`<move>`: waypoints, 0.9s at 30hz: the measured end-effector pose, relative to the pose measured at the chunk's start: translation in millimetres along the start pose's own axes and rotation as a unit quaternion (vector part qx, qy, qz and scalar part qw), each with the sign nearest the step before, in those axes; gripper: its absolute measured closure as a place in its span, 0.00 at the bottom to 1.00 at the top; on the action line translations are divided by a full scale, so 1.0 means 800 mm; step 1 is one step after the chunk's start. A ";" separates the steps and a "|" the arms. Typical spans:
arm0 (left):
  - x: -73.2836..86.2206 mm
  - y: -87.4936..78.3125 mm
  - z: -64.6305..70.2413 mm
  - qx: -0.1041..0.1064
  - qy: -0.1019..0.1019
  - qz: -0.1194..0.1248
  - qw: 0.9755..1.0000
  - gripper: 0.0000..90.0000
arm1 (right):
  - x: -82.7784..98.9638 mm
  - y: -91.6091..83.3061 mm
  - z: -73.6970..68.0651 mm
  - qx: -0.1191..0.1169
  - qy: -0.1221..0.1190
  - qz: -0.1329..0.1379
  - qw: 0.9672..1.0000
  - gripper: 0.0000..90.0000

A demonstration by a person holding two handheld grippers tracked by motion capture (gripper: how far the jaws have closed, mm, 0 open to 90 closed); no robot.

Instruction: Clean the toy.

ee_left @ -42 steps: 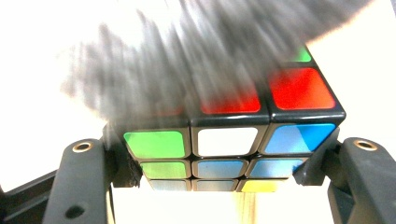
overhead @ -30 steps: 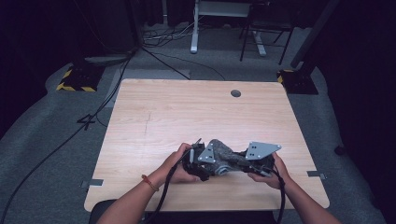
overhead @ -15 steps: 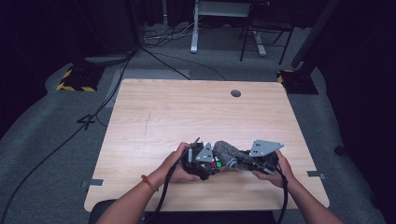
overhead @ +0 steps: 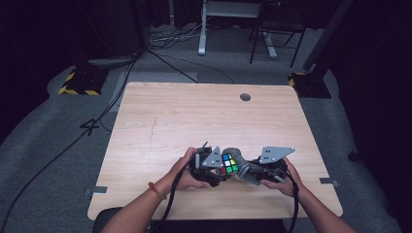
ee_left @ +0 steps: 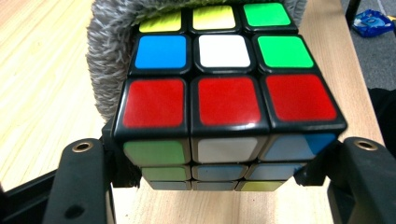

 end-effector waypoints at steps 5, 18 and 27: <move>0.005 0.006 0.003 -0.005 0.009 -0.017 1.000 0.37 | -0.002 0.003 -0.005 -0.013 0.000 0.010 1.000 0.86; 0.009 0.015 0.006 -0.006 0.025 -0.034 0.999 0.37 | -0.018 0.002 -0.021 -0.013 -0.030 0.022 0.999 0.86; 0.004 0.003 0.001 -0.016 0.015 -0.019 1.000 0.37 | 0.030 0.007 0.014 0.017 -0.019 -0.055 0.998 0.85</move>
Point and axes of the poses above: each handheld gripper's, and its own axes: y roughly forward along the jaws, x roughly out of its underside, z roughly to its right, the point moved 8 cm from there along y, roughly forward along the jaws, and after that the axes turned 6 degrees about z, right-handed, at the moved point
